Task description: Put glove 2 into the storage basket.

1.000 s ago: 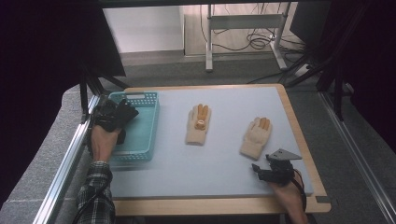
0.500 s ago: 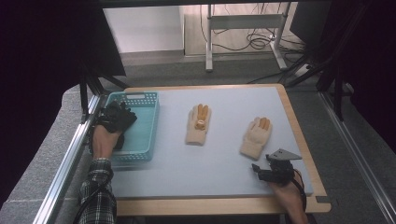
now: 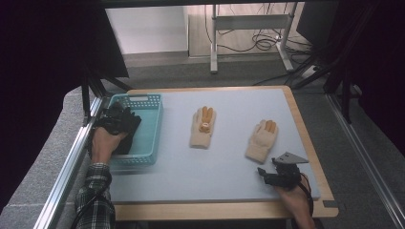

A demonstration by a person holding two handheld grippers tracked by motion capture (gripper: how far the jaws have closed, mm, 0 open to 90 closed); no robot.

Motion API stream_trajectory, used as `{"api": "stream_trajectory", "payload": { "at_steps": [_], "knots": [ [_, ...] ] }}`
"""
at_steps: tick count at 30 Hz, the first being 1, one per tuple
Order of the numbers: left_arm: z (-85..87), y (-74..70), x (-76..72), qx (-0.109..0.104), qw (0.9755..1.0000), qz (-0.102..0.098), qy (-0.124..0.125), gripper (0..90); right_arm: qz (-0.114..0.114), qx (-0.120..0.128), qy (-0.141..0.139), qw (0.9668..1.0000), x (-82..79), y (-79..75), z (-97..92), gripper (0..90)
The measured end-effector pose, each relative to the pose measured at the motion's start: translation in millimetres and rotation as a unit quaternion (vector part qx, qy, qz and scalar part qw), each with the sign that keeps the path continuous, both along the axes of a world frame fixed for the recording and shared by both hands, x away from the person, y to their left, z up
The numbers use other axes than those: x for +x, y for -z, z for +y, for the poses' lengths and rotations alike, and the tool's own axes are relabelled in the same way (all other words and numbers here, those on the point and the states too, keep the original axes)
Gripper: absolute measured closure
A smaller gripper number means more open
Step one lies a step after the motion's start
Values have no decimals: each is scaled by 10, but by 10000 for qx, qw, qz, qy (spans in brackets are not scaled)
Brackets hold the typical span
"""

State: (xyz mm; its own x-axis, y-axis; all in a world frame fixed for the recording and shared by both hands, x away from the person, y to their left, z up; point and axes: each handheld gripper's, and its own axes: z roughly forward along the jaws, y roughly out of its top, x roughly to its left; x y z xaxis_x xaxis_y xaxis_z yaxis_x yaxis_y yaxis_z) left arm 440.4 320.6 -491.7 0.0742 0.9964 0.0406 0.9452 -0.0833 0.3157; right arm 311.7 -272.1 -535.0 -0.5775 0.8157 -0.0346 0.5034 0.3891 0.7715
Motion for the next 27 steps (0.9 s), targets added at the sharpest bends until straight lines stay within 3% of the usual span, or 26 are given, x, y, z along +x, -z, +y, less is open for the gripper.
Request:
{"api": "stream_trajectory", "payload": {
  "at_steps": [2, 5, 8, 9, 10, 11, 12, 14, 15, 17, 18, 20, 22, 23, 24, 25, 26, 27],
  "knots": [
    [13, -41, -32, -163, 9998, -45, 85, 33, 0, 0, 1, 10000, 0, 0, 0, 273],
    [23, -72, -60, -156, 9997, -127, 107, 30, 0, -2, 2, 10000, -1, 0, 1, 273],
    [60, -147, -119, -222, 9990, -377, 134, 32, -1, -2, 1, 10000, -1, 0, 0, 273],
    [60, -147, -119, -222, 9990, -377, 134, 34, -1, -2, 1, 10000, -1, 0, 0, 273],
    [73, -188, -157, -353, 9974, -602, 197, 36, -1, -1, 2, 10000, -1, 0, 0, 273],
    [73, -188, -157, -353, 9974, -602, 197, 37, -1, -1, 2, 10000, -1, 0, 0, 273],
    [72, -222, -199, -519, 9948, -821, 317, 37, -1, -1, 3, 10000, -1, 0, 0, 273],
    [50, -254, -246, -541, 9923, -1011, 471, 37, -1, -1, 3, 10000, -1, 0, 1, 273],
    [50, -254, -246, -541, 9923, -1011, 471, 36, -1, -1, 3, 10000, -1, 0, 1, 273],
    [16, -281, -286, -595, 9897, -1156, 598, 34, -2, -3, 2, 10000, -1, 0, 1, 273],
    [-18, -307, -321, -696, 9863, -1312, 714, 33, -2, -3, 3, 10000, -1, 0, 1, 273],
    [-68, -339, -359, -792, 9823, -1471, 848, 24, -1, -3, 3, 10000, -1, 0, 1, 273],
    [-133, -373, -399, -822, 9786, -1614, 973, 20, -1, -3, 3, 10000, -1, 0, 1, 273],
    [-133, -373, -399, -822, 9786, -1614, 973, 17, -1, -3, 3, 10000, -1, 0, 1, 273],
    [-202, -404, -439, -879, 9740, -1772, 1104, 17, -1, 3, 6, 10000, -2, 0, 2, 273],
    [-202, -404, -439, -879, 9740, -1772, 1104, 17, -4, -4, 2, 10000, -2, 0, 0, 273],
    [-279, -435, -480, -950, 9698, -1877, 1231, 16, -2, 4, 6, 10000, -2, 1, 2, 273],
    [-319, -450, -501, -961, 9680, -1916, 1307, 16, -3, -3, 3, 10000, -2, 1, 1, 273]
  ]
}}
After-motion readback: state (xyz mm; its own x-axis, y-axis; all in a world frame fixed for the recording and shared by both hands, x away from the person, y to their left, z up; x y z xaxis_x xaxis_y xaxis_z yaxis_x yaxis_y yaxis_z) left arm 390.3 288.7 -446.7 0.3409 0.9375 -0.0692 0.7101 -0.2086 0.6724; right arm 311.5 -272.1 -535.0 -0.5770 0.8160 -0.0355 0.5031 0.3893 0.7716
